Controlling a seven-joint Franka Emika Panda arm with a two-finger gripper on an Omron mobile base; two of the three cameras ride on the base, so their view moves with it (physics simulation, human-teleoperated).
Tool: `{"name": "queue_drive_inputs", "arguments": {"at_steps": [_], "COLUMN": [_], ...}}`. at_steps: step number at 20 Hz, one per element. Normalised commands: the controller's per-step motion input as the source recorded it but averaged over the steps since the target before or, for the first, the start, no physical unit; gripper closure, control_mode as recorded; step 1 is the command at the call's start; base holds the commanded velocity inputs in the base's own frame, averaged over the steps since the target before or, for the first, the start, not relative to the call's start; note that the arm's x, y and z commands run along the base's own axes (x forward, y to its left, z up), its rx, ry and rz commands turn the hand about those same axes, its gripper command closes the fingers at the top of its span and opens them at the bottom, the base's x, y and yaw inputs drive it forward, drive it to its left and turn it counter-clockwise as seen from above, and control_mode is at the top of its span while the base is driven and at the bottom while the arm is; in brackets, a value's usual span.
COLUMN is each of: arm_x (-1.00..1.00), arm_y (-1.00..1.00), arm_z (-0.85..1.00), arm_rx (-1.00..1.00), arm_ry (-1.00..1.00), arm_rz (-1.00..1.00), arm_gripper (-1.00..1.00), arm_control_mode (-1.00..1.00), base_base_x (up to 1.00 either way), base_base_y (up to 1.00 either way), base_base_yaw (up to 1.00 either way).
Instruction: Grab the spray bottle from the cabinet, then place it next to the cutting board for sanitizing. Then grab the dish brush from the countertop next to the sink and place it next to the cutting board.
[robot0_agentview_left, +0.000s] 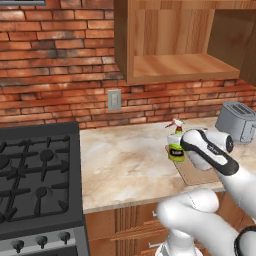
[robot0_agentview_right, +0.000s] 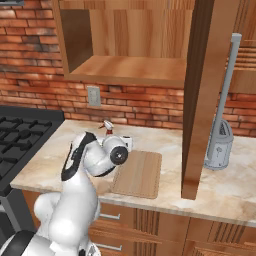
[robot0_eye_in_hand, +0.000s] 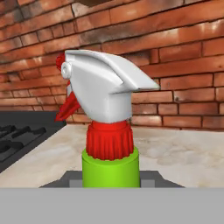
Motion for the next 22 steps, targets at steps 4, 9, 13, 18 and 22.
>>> {"name": "queue_drive_inputs", "arguments": {"at_steps": [4, 9, 13, 18, 22], "arm_x": [0.67, 0.48, 0.28, 0.4, 0.24], "arm_y": [0.0, 0.0, 0.07, 0.09, 0.24], "arm_z": [-0.37, -0.09, 0.0, 0.0, 0.0], "arm_rx": [0.0, 0.0, 0.0, 0.0, 0.0], "arm_ry": [-0.01, -0.01, 0.0, 0.0, 0.0], "arm_rz": [0.41, 0.34, 0.08, 0.04, 0.0], "arm_gripper": [1.0, 1.0, 1.0, 1.0, 1.0], "arm_control_mode": [-1.0, -1.0, -1.0, -1.0, -1.0], "base_base_x": [0.0, 0.0, 0.0, 0.0, 0.0], "base_base_y": [0.0, 0.0, 0.0, 0.0, 0.0], "base_base_yaw": [0.0, 0.0, 0.0, 0.0, 0.0]}}
